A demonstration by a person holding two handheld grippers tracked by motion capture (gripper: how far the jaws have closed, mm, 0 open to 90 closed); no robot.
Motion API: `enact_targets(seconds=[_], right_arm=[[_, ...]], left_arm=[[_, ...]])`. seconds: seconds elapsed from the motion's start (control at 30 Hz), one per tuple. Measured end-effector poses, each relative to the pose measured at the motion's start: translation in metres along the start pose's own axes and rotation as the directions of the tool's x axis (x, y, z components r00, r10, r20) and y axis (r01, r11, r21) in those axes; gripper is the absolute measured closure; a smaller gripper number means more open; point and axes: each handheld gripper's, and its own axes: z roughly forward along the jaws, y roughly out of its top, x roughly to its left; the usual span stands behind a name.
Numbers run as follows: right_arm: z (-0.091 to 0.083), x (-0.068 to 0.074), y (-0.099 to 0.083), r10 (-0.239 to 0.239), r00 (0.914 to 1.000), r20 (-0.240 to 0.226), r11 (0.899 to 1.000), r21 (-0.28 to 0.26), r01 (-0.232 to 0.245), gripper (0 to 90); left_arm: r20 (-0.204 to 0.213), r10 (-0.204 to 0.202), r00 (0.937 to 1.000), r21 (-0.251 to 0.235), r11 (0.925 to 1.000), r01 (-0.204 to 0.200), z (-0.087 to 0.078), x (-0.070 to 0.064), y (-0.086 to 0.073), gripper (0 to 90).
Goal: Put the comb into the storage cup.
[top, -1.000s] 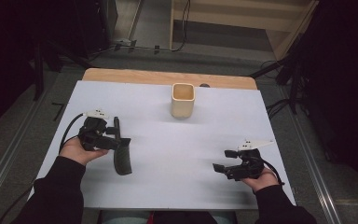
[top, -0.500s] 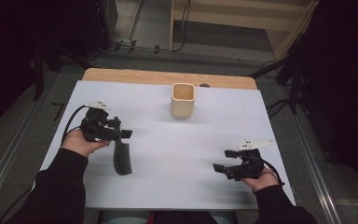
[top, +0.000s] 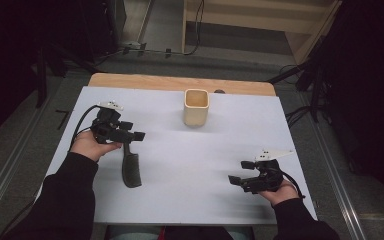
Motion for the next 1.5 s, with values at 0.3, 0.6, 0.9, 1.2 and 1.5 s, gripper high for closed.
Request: enact_targets(seconds=[0.3, 0.6, 0.9, 1.2, 1.5], right_arm=[[0.000, 0.000, 0.000, -0.003, 1.0000, 0.000, 1.000, 0.001, 0.003, 17.2], [0.000, 0.000, 0.000, 0.003, 1.0000, 0.000, 1.000, 0.002, -0.003, 17.2], [-0.001, 0.000, -0.001, 0.005, 1.0000, 0.002, 1.000, 0.001, -0.005, 17.2], [-0.002, -0.001, -0.003, 0.011, 0.9999, 0.007, 1.000, 0.003, -0.011, 17.2], [-0.003, -0.001, -0.004, 0.010, 0.9999, 0.010, 1.000, 0.005, -0.010, 17.2]], left_arm=[[-0.005, 0.004, 1.0000, 0.013, 0.9999, -0.004, 0.011, 0.009, 0.012, 26.5], [-0.009, 0.014, 0.9999, 0.016, 0.9998, -0.014, 0.022, 0.009, 0.020, 26.6], [-0.025, 0.039, 0.9989, 0.050, 0.9981, -0.038, 0.031, 0.012, 0.015, 26.5], [-0.039, 0.032, 0.9987, 0.055, 0.9980, -0.030, 0.040, 0.017, 0.006, 29.3], [-0.036, 0.017, 0.9992, 0.063, 0.9979, -0.015, 0.045, 0.023, -0.002, 31.5]])
